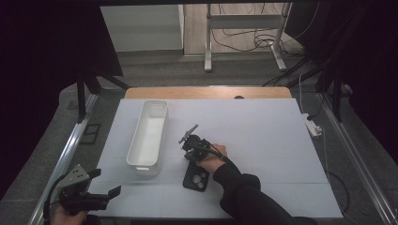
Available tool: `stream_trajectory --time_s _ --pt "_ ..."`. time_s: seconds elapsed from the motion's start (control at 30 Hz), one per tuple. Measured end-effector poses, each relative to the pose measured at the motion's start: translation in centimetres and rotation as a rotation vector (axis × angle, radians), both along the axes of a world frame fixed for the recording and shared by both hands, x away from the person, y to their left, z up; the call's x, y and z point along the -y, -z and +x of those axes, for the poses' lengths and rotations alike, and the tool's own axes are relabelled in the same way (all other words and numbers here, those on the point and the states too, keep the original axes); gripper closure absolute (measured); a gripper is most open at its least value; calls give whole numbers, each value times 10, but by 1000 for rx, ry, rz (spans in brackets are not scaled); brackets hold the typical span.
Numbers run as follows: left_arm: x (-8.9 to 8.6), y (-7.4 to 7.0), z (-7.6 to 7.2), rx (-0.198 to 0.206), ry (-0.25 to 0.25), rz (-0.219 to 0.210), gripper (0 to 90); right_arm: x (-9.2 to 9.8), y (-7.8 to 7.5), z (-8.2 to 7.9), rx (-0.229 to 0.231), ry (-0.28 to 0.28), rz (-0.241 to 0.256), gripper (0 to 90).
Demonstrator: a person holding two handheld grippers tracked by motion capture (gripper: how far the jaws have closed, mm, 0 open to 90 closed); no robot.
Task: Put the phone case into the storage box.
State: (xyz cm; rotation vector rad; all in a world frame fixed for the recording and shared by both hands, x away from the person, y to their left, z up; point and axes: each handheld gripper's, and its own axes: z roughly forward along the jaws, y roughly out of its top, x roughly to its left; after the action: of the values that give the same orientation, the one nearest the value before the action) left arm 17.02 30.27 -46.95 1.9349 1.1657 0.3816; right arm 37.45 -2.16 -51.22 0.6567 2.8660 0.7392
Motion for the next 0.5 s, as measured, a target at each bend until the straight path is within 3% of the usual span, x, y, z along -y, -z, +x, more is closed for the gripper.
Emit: stream_trajectory --time_s 0.27,0.5 --pt "0 0 0 1 0 2 0 10 1 6 -2 28 -24 898" --pt "0 0 0 1 0 3 0 27 0 11 -18 69 -17 898"
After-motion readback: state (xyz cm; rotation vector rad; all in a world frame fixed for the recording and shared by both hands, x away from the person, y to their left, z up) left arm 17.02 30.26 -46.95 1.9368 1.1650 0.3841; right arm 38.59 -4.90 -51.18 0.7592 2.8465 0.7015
